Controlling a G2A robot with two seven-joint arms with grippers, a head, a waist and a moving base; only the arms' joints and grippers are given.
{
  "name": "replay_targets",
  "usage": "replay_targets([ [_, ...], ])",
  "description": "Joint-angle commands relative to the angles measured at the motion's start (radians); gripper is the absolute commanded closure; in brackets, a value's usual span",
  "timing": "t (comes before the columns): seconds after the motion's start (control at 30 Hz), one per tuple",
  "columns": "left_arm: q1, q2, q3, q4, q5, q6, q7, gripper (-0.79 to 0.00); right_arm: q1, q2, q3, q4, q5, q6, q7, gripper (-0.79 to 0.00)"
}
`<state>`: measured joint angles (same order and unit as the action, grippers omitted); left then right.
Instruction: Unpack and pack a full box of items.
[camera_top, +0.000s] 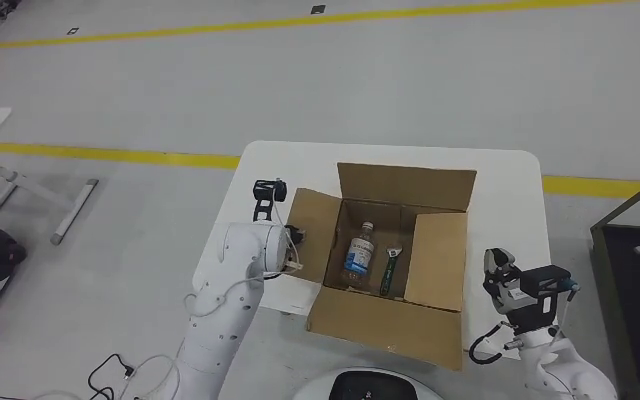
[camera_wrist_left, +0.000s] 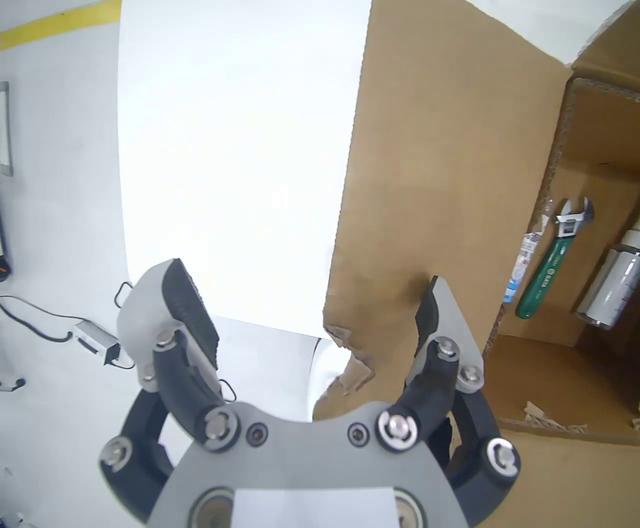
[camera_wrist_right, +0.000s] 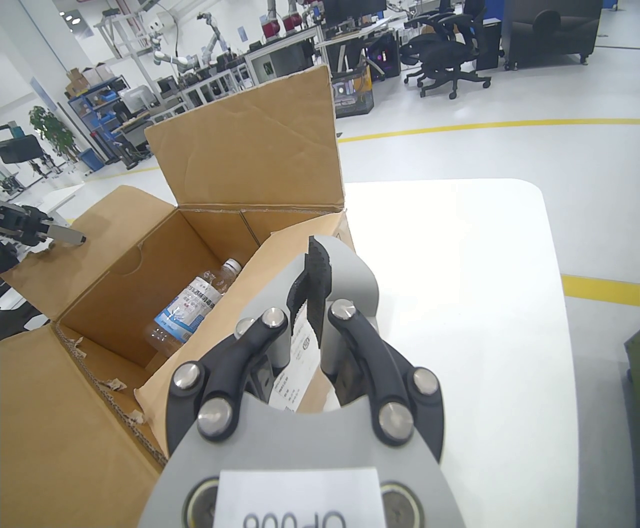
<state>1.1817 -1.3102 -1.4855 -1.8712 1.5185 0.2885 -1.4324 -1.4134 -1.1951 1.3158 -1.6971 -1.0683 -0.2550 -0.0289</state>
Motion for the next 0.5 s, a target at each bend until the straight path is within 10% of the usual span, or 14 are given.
replay_targets([
  [0.0, -0.001, -0.002, 0.014, 0.011, 0.016, 0.009, 0.006, -0.785, -0.001, 0.000, 0.001, -0.001, 0.000, 0.000, 0.001, -0.025],
  [0.47, 0.020, -0.012, -0.004, -0.048, -0.083, 0.016, 0.029, -0.785, -0.016, -0.002, 0.012, -0.006, 0.000, 0.002, -0.010, -0.031],
])
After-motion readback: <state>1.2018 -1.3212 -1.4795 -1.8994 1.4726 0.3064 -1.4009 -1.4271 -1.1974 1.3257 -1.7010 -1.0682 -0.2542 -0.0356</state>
